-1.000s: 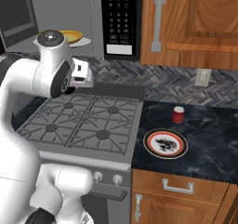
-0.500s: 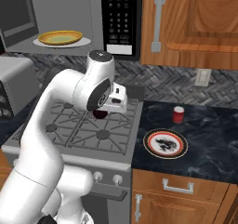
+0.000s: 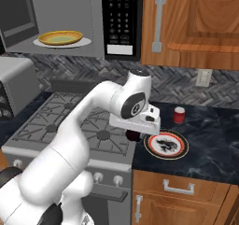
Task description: Pick the eggplant from the microwave and place it on plate located on the counter.
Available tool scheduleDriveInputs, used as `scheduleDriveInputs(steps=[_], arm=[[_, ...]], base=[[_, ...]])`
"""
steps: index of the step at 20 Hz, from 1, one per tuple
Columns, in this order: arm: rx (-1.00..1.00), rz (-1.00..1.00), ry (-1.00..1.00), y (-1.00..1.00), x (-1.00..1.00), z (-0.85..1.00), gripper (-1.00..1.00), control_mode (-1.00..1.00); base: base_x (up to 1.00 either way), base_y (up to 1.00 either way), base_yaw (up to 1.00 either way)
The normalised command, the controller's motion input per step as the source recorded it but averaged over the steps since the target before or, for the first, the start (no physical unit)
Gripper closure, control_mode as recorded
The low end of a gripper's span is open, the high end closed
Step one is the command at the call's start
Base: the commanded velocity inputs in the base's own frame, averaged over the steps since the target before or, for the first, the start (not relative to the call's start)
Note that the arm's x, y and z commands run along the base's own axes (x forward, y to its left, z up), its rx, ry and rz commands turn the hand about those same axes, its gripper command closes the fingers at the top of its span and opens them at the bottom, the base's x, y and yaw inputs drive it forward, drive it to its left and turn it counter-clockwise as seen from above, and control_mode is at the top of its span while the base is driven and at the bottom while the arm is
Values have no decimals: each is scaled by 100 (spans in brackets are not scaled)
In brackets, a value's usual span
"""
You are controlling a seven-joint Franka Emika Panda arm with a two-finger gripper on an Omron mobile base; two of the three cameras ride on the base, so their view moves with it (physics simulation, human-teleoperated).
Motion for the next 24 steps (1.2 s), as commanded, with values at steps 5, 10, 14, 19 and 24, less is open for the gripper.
scheduleDriveInputs(steps=[5, 10, 14, 19, 24], arm=[[1, -2, 9, -80, 44, -48, 100, -100], [0, 1, 0, -45, 75, -47, 100, -100], [0, 2, 3, -36, 89, -51, 100, -100], [1, 3, 4, -34, 85, -57, 100, -100], [2, 2, 0, -28, 57, -58, 100, -100]], base=[[0, 0, 0], [0, 0, 0], [0, 0, 0], [0, 0, 0], [0, 0, 0]])
